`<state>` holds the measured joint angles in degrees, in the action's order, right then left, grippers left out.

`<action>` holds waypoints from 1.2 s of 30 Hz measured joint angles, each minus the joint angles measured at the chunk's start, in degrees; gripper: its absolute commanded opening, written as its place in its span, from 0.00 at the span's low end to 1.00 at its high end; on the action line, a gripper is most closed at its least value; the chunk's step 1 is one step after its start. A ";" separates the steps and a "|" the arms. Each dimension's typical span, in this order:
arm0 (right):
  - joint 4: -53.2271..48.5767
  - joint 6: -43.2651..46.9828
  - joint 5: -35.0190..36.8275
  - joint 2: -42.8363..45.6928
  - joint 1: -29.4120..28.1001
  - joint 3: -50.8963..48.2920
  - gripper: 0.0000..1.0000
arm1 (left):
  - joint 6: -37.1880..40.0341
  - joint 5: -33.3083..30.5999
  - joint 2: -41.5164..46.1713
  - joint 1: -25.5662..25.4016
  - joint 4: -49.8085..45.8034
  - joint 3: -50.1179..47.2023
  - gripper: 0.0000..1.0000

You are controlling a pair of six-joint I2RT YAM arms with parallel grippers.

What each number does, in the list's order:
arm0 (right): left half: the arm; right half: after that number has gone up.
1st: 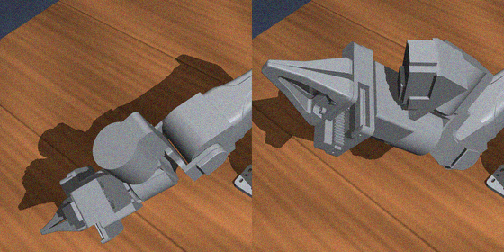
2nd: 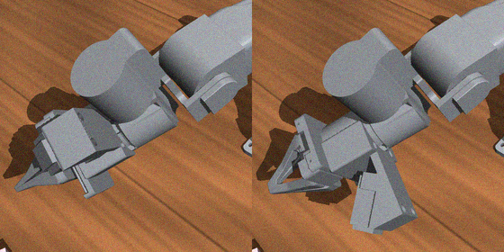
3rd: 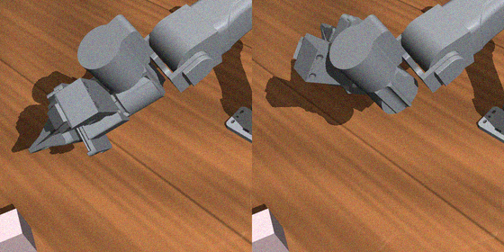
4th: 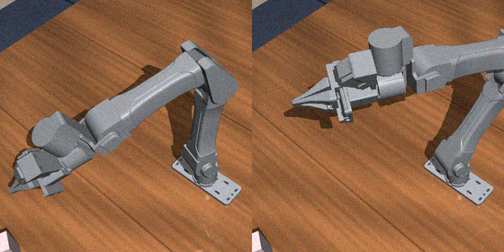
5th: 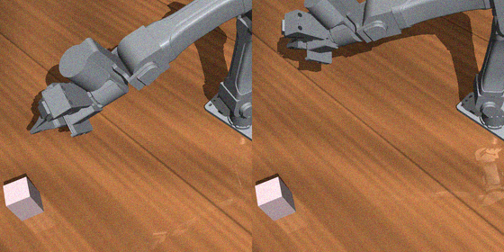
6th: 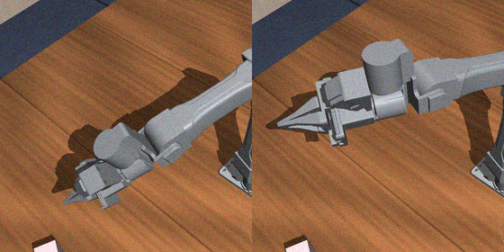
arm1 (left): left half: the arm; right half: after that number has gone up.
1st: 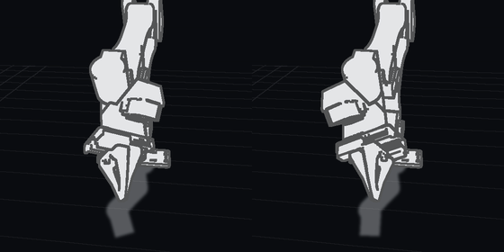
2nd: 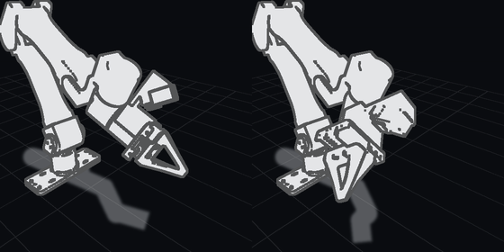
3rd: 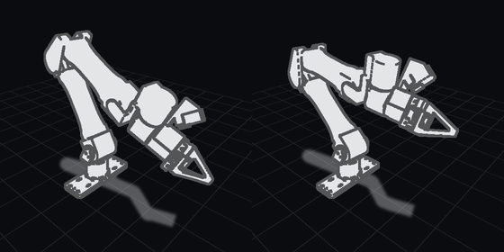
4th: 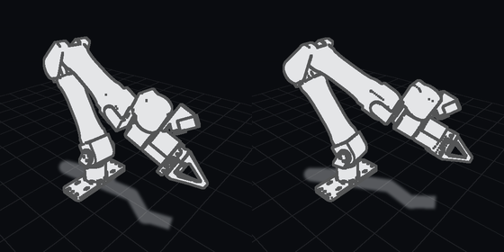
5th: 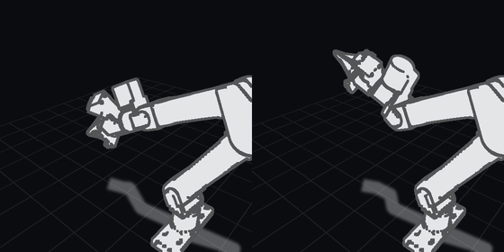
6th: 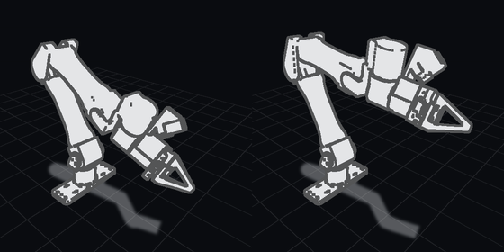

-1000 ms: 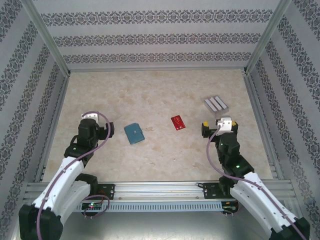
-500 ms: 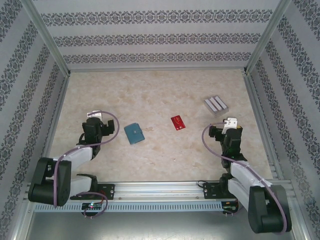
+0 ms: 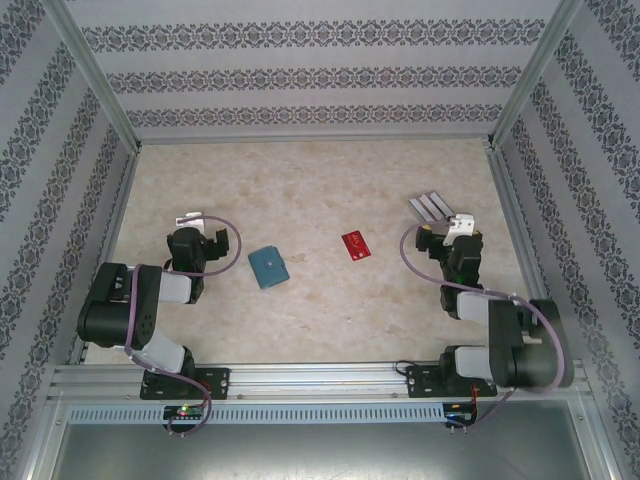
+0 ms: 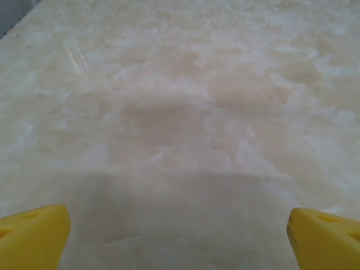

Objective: Put the credit cards into the card holder

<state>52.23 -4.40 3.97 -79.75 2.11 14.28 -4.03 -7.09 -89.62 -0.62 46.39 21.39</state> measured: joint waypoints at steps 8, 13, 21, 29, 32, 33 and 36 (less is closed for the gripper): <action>0.72 0.33 -0.04 -7.61 -2.54 5.18 0.98 | 0.00 -0.26 0.00 0.00 0.87 0.02 1.00; 0.33 0.35 0.50 -7.41 -2.56 6.38 0.98 | 0.02 -0.46 0.00 -0.02 1.05 0.02 1.00; -0.17 2.21 2.84 -7.41 -5.05 6.36 0.98 | 1.40 1.81 0.00 -0.07 0.92 1.11 1.00; -0.26 2.93 3.78 -7.41 -5.57 6.36 0.98 | 2.16 2.60 0.00 -0.07 0.83 1.16 0.99; -1.05 2.91 2.62 -7.41 -4.50 6.60 0.98 | 2.16 2.60 0.00 -0.07 0.83 1.16 1.00; -1.09 2.91 2.40 -7.41 -4.15 6.64 0.98 | 2.16 2.60 0.00 -0.07 0.83 1.16 1.00; -1.25 2.91 2.01 -7.41 -3.82 6.69 0.98 | 2.16 2.60 0.00 -0.07 0.83 1.16 0.99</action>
